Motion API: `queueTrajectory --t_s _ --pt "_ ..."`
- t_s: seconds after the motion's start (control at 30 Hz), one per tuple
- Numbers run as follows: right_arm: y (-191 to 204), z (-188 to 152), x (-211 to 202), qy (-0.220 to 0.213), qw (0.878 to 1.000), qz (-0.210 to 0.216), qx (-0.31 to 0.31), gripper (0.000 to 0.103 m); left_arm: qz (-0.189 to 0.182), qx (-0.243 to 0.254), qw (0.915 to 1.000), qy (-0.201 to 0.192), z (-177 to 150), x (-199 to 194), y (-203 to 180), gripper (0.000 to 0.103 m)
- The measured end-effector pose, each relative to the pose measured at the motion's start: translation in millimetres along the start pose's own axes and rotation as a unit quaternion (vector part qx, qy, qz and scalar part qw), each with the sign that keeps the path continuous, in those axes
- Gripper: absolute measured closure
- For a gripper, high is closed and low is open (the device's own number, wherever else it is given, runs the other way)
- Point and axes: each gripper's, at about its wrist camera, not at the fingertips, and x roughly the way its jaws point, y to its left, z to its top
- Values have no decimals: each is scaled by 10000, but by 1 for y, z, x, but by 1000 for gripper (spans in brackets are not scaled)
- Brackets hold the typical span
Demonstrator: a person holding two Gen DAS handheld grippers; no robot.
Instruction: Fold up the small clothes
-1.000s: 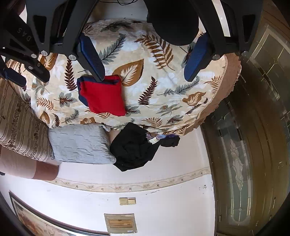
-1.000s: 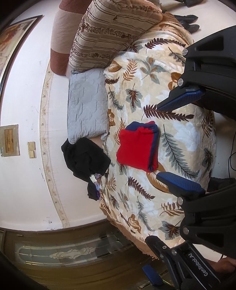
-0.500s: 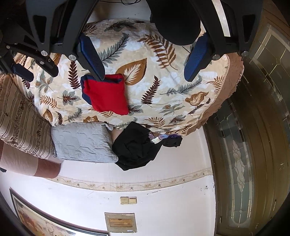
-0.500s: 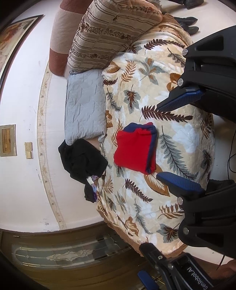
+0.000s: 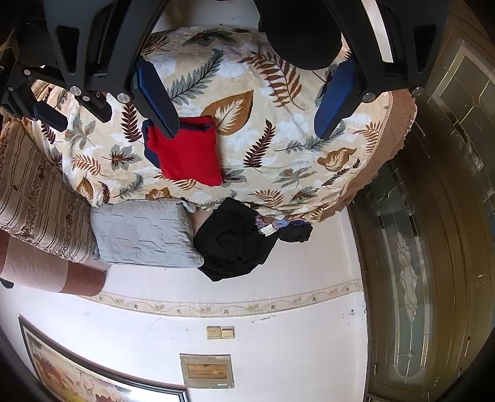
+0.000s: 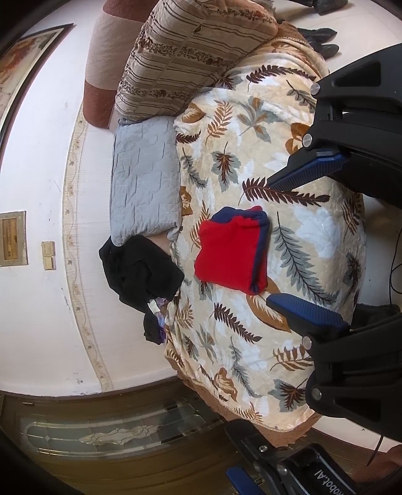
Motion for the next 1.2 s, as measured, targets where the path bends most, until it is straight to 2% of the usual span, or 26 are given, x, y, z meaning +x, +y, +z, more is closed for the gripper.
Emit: queueTrajectory --t_s 0.37,1.2 --pt "0 3 0 -4 10000 22 -3 30 -6 70 9999 -77 3 -2 -3 14" --pt "-2 2 7 81 10000 18 36 30 -53 171 9998 76 1 8 -8 14"
